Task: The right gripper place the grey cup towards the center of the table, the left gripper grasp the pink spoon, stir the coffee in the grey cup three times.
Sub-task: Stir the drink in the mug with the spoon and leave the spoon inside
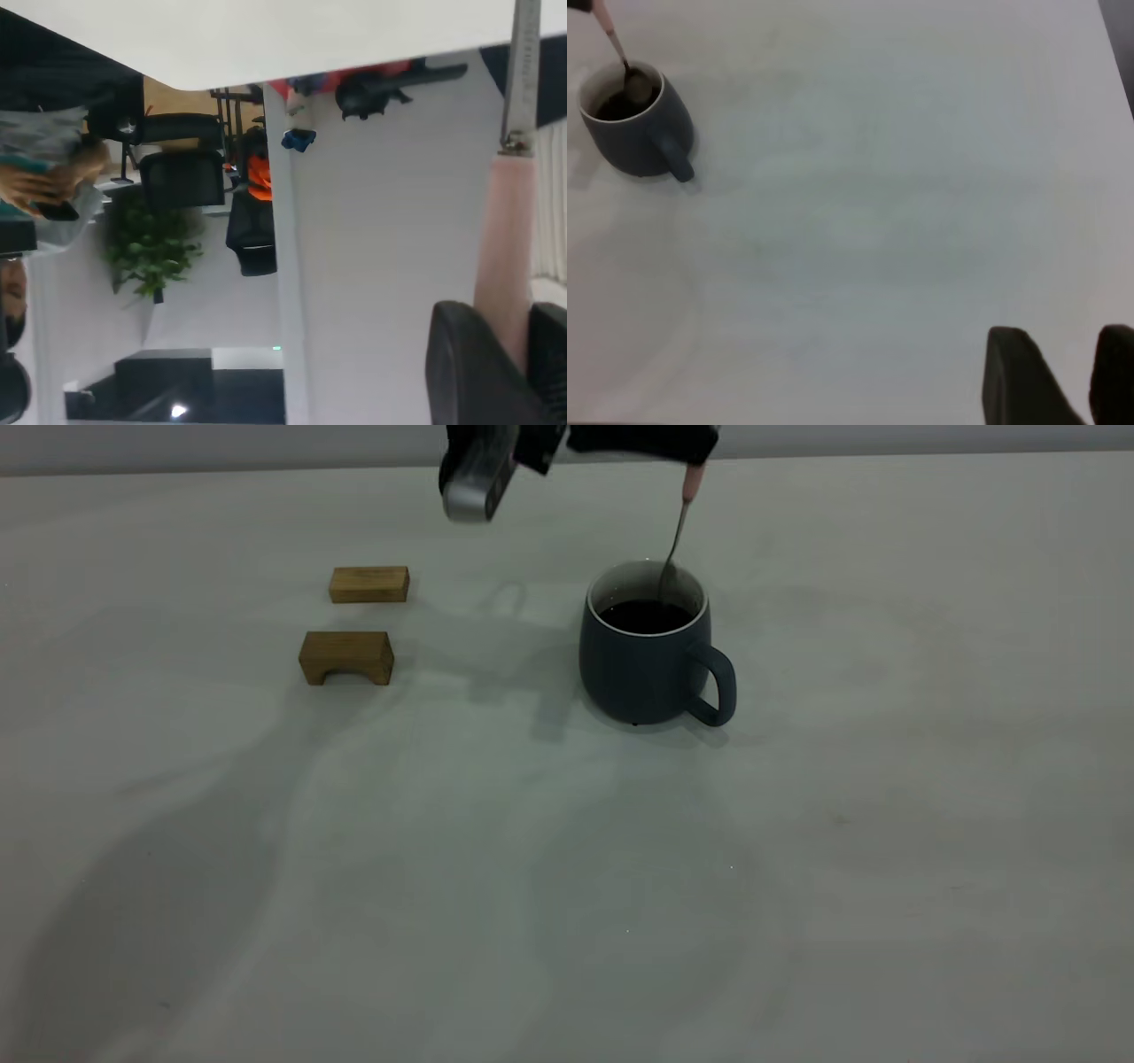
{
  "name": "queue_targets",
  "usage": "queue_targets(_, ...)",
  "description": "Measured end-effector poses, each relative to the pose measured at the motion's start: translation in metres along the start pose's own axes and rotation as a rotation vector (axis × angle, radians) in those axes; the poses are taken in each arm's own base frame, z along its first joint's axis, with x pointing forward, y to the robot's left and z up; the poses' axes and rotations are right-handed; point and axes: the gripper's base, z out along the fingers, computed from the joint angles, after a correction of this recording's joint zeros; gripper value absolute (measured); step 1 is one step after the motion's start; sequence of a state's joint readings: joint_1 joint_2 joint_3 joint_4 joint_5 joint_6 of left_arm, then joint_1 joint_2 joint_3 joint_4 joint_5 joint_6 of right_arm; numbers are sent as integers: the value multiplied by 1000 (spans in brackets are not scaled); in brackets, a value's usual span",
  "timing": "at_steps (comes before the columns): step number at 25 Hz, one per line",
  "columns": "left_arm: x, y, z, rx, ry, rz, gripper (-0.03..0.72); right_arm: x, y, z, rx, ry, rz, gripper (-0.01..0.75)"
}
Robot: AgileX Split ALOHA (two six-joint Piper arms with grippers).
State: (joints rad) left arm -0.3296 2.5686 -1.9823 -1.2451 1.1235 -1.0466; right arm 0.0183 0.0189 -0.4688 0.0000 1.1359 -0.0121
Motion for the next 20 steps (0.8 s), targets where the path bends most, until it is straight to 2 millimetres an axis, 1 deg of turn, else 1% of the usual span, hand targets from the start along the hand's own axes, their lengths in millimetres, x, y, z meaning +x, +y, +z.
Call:
queue_targets(2,-9,0,4,8,-15,-33,166,0,0,0,0,0,0,238)
queue_targets(5,-22,-2,7,35,-82,-39,166,0,0,0,0,0,0,238)
queue_targets(9,-29,-7,7,91,-150,-3,166,0,0,0,0,0,0,238)
queue_targets(13,-33,-6,15,99,-115,-3,166,0,0,0,0,0,0,238)
queue_targets(16,-38,-3,25,82,-42,-49,166,0,0,0,0,0,0,238)
queue_targets(20,-41,3,29,24,-7,-126,166,0,0,0,0,0,0,238)
